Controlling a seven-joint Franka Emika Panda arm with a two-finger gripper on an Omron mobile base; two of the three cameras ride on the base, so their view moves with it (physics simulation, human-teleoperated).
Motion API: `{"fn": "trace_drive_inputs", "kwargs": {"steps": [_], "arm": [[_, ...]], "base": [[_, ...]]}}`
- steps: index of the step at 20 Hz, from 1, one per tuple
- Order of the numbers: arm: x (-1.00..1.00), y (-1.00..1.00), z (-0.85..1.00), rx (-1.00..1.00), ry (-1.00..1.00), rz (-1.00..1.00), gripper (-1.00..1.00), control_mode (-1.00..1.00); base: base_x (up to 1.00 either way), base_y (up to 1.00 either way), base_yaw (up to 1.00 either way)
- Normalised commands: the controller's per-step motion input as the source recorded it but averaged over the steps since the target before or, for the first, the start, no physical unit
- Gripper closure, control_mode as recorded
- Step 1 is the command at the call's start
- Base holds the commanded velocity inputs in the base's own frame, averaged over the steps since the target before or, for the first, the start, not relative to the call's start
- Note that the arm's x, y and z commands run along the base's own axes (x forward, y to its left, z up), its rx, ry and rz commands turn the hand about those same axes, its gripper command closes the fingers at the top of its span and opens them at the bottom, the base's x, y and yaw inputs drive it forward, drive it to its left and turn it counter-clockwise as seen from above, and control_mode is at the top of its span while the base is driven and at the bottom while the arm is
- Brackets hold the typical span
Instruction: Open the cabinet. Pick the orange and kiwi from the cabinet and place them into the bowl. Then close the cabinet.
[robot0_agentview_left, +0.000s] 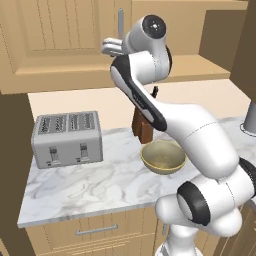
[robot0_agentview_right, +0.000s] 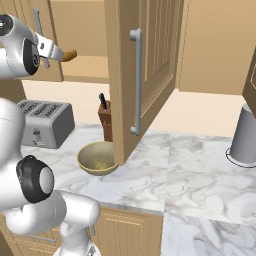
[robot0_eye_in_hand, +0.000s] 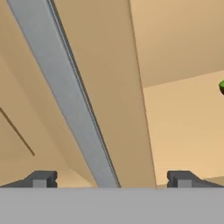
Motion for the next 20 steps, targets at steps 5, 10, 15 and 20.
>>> {"fn": "trace_drive_inputs", "kwargs": {"steps": [5, 10, 15, 20], "arm": [[0.21, 0.21, -0.14, -0.04, -0.05, 0.0, -1.0, -1.0], [0.21, 0.11, -0.06, 0.0, 0.0, 0.0, -1.0, -1.0], [0.29, 0.01, -0.11, 0.0, 0.0, 0.0, -1.0, -1.0], [0.36, 0.0, -0.17, 0.0, 0.0, 0.0, 1.0, -1.0]], "base": [[0.0, 0.0, 0.0], [0.0, 0.0, 0.0], [0.0, 0.0, 0.0], [0.0, 0.0, 0.0]]}}
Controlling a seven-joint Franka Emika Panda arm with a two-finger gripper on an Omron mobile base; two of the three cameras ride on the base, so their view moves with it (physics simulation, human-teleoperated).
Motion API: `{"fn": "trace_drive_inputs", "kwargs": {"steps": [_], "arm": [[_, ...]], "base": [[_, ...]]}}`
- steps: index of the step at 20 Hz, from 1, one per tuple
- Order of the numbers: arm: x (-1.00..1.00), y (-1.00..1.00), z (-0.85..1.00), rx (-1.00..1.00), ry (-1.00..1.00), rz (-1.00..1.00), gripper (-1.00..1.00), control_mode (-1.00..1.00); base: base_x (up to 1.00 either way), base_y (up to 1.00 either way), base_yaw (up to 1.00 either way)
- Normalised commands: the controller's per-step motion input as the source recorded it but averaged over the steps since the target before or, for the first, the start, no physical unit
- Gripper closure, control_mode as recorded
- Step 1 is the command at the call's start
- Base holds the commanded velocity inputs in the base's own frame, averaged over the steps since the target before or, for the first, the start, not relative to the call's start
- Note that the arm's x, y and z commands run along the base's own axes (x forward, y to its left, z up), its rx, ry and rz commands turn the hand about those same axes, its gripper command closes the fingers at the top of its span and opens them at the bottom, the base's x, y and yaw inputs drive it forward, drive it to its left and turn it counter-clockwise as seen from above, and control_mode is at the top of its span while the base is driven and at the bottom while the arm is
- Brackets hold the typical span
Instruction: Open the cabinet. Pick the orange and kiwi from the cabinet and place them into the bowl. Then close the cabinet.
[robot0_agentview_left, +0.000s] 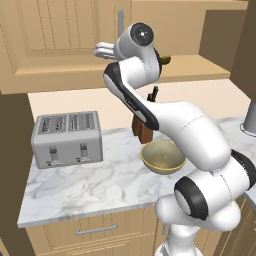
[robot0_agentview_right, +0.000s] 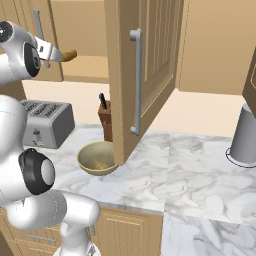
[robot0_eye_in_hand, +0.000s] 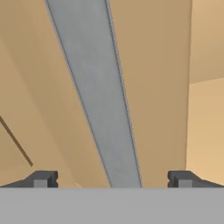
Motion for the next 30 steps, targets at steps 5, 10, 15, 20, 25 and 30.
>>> {"fn": "trace_drive_inputs", "kwargs": {"steps": [5, 10, 15, 20, 25, 30], "arm": [[0.24, 0.0, -0.17, 0.0, 0.0, 0.0, 1.0, -1.0], [0.14, 0.0, -0.18, 0.0, 0.0, 0.0, 1.0, -1.0], [0.15, 0.0, -0.13, 0.0, 0.0, 0.0, 1.0, -1.0], [0.01, 0.0, -0.06, 0.0, 0.0, 0.0, 1.0, -1.0], [-0.13, 0.1, -0.03, 0.0, -0.15, -0.06, 1.0, -1.0], [-0.22, 0.32, 0.0, 0.0, -0.07, -0.15, 1.0, -1.0]], "base": [[0.0, 0.0, 0.0], [0.0, 0.0, 0.0], [0.0, 0.0, 0.0], [0.0, 0.0, 0.0], [0.0, 0.0, 0.0], [0.0, 0.0, 0.0]]}}
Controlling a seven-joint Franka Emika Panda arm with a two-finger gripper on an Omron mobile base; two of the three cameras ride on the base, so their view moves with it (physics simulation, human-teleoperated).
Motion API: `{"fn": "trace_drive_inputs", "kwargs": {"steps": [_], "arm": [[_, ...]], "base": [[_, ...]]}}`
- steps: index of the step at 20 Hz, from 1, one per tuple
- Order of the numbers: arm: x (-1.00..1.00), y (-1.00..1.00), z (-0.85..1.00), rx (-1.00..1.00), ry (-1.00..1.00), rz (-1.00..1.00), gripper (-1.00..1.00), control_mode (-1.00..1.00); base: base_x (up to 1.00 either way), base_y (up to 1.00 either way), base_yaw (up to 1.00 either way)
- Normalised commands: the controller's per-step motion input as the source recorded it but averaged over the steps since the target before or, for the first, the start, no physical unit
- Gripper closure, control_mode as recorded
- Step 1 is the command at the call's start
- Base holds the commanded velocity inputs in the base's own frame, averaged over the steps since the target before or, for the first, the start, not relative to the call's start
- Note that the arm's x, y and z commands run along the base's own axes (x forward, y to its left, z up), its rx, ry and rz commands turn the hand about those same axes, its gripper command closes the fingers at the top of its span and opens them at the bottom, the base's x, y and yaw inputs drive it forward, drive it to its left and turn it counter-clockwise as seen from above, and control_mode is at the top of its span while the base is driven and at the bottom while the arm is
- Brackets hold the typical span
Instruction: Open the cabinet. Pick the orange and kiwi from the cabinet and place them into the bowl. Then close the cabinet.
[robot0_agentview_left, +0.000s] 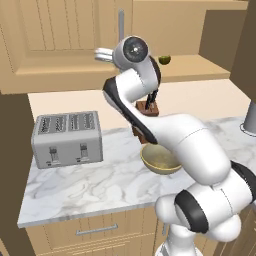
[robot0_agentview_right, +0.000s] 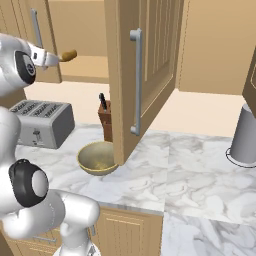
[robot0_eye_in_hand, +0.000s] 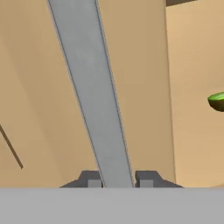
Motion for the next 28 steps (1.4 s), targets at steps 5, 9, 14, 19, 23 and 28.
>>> {"fn": "trace_drive_inputs", "kwargs": {"steps": [5, 9, 14, 19, 23, 28], "arm": [[-0.36, 0.1, 0.0, 0.0, 0.0, -0.13, 1.0, -1.0], [-0.6, 0.0, 0.01, 0.0, 0.0, -0.08, 1.0, -1.0], [-0.72, 0.0, 0.0, 0.0, 0.0, -0.04, 1.0, -1.0], [-0.72, 0.0, 0.0, 0.0, 0.0, -0.01, 1.0, -1.0], [-0.68, 0.0, 0.0, 0.0, 0.0, 0.0, 1.0, -1.0], [-0.5, 0.0, 0.0, 0.0, 0.0, 0.0, 1.0, -1.0]], "base": [[0.0, 0.0, 0.0], [0.0, 0.0, 0.0], [0.0, 0.0, 0.0], [0.0, 0.0, 0.0], [0.0, 0.0, 0.0], [0.0, 0.0, 0.0]]}}
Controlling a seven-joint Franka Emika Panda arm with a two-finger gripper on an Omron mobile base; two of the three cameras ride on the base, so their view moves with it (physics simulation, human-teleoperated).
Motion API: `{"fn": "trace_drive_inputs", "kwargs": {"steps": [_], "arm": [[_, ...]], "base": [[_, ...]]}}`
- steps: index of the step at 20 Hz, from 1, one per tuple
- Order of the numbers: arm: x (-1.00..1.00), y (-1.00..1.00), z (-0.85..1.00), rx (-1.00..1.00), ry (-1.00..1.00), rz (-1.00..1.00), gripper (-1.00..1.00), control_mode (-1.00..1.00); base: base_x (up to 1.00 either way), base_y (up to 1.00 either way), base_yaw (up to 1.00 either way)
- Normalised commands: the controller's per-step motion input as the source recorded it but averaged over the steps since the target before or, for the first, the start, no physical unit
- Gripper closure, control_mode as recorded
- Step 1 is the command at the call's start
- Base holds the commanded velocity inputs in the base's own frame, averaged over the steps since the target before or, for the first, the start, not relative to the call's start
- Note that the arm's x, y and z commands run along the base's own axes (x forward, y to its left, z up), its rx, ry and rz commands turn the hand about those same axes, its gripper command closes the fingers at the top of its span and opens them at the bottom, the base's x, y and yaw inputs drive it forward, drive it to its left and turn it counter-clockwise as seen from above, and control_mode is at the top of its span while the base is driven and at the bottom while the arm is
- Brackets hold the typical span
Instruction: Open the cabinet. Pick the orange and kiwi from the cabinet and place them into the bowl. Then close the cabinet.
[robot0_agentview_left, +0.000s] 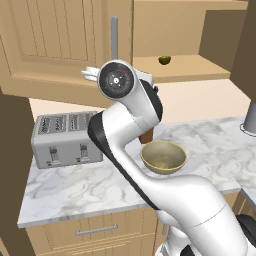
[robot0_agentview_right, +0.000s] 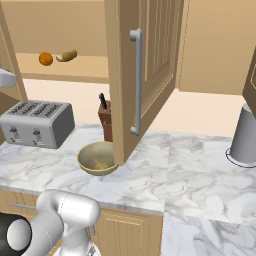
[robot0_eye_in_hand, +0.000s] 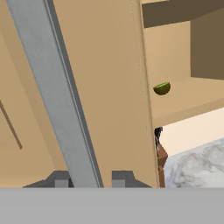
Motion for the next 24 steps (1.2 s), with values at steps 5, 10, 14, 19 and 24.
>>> {"fn": "trace_drive_inputs", "kwargs": {"steps": [5, 10, 14, 19, 24], "arm": [[-0.16, 0.0, 0.0, 0.0, 0.0, 0.0, 1.0, -1.0], [-0.07, 0.0, 0.0, 0.0, 0.0, 0.0, 1.0, -1.0], [0.0, 0.0, 0.0, 0.0, 0.0, 0.0, -1.0, -1.0], [-0.29, -0.02, 0.0, 0.0, 0.0, 0.0, -1.0, -1.0], [-0.69, -0.25, 0.0, 0.01, -0.02, 0.03, -1.0, -1.0]], "base": [[0.0, 0.0, 0.0], [0.0, 0.0, 0.0], [0.0, 0.0, 0.0], [0.0, 0.0, 0.0], [0.0, 0.0, 0.0]]}}
